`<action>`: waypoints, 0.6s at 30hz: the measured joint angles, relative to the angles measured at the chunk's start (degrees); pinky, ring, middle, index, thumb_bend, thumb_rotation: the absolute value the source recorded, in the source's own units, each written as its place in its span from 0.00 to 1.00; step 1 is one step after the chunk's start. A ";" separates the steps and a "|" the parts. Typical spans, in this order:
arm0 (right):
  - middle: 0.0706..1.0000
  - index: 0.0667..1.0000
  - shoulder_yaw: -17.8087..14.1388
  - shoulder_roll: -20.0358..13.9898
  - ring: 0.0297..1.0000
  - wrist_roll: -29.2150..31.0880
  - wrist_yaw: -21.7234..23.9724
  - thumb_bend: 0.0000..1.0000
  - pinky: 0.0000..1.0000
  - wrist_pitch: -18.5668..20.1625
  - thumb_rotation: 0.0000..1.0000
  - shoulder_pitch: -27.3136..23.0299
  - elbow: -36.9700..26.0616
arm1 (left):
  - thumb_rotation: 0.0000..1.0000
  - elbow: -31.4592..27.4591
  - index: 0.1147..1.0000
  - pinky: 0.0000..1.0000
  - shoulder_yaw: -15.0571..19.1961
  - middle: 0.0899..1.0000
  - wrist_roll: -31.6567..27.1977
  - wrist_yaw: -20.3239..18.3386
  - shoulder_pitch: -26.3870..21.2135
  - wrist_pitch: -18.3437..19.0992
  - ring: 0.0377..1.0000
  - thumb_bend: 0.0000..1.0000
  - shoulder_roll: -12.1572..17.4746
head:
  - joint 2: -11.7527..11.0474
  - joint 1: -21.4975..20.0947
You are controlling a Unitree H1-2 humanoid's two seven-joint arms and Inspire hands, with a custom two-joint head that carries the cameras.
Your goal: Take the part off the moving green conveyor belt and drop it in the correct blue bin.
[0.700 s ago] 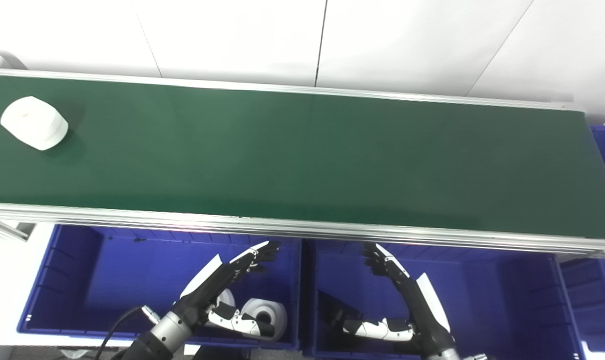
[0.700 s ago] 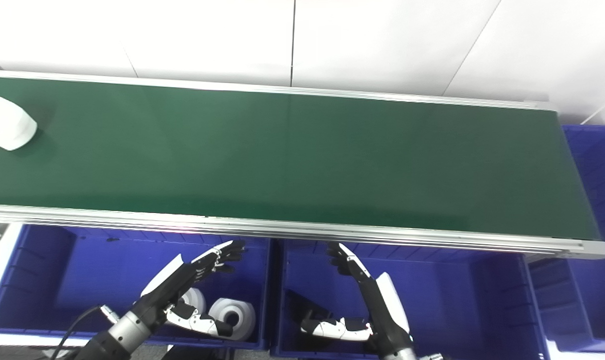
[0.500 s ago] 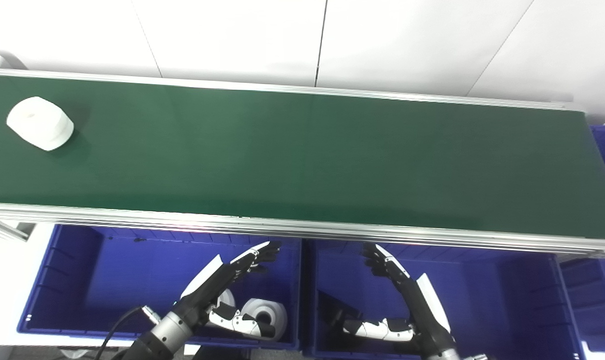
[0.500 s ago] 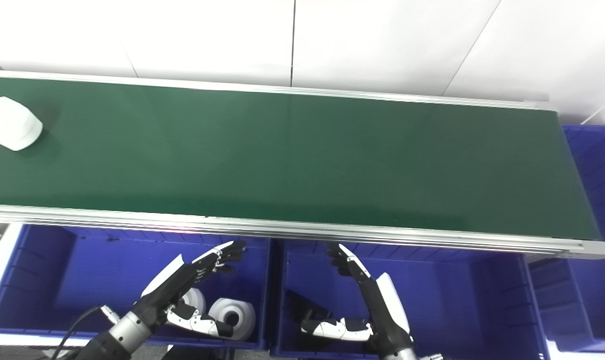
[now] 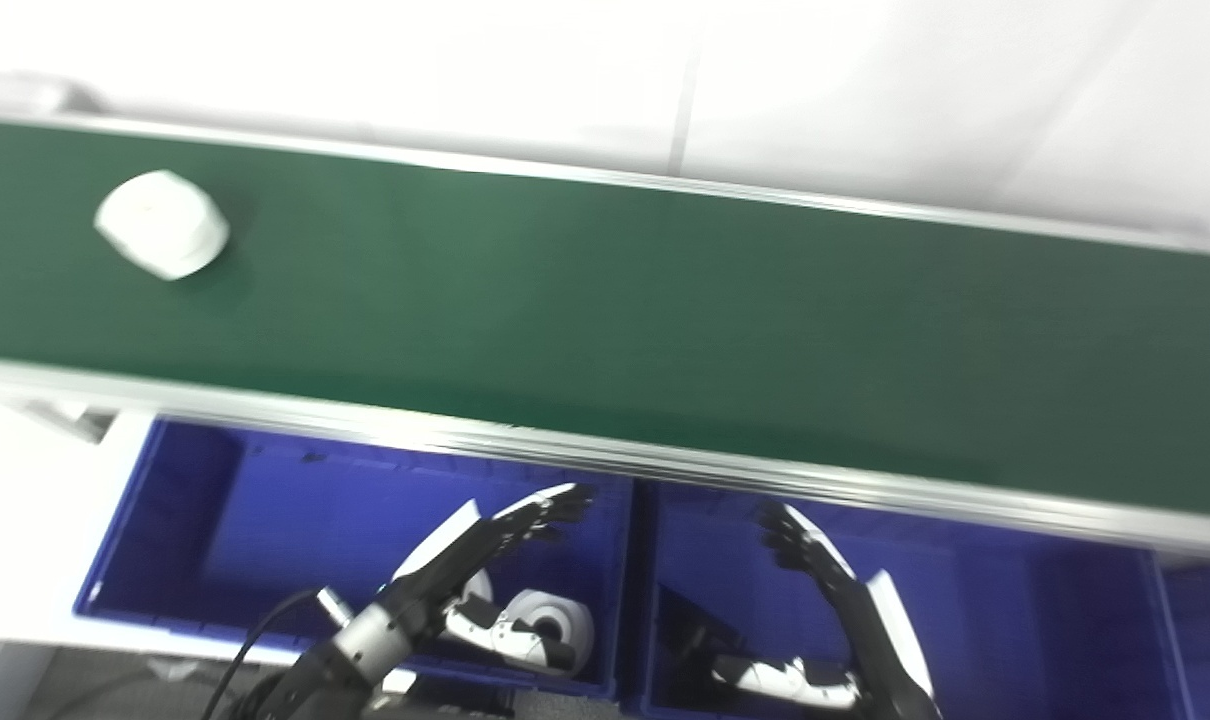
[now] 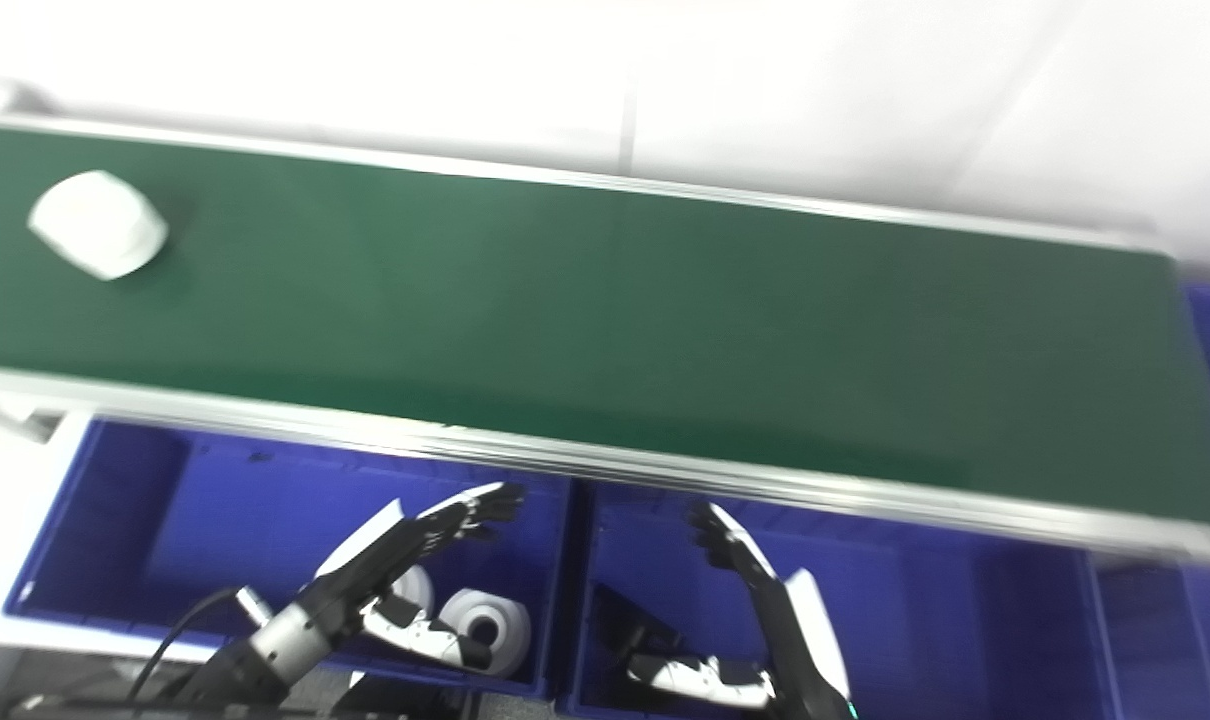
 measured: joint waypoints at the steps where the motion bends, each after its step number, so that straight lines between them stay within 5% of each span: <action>1: 0.86 0.90 -0.09 -0.03 0.84 0.08 0.00 0.90 0.80 0.00 0.33 0.00 0.19 | 0.31 0.27 0.87 0.78 -0.23 0.88 0.00 0.00 -0.13 0.00 0.85 0.91 -0.04 | -0.36 0.54; 18: 0.87 0.90 -0.20 0.04 0.84 0.39 0.08 0.90 0.78 -0.21 0.31 -1.48 3.15 | 0.27 3.89 0.85 0.75 -2.18 0.85 -0.21 1.50 -2.32 -0.09 0.82 0.91 -0.07 | -3.96 0.37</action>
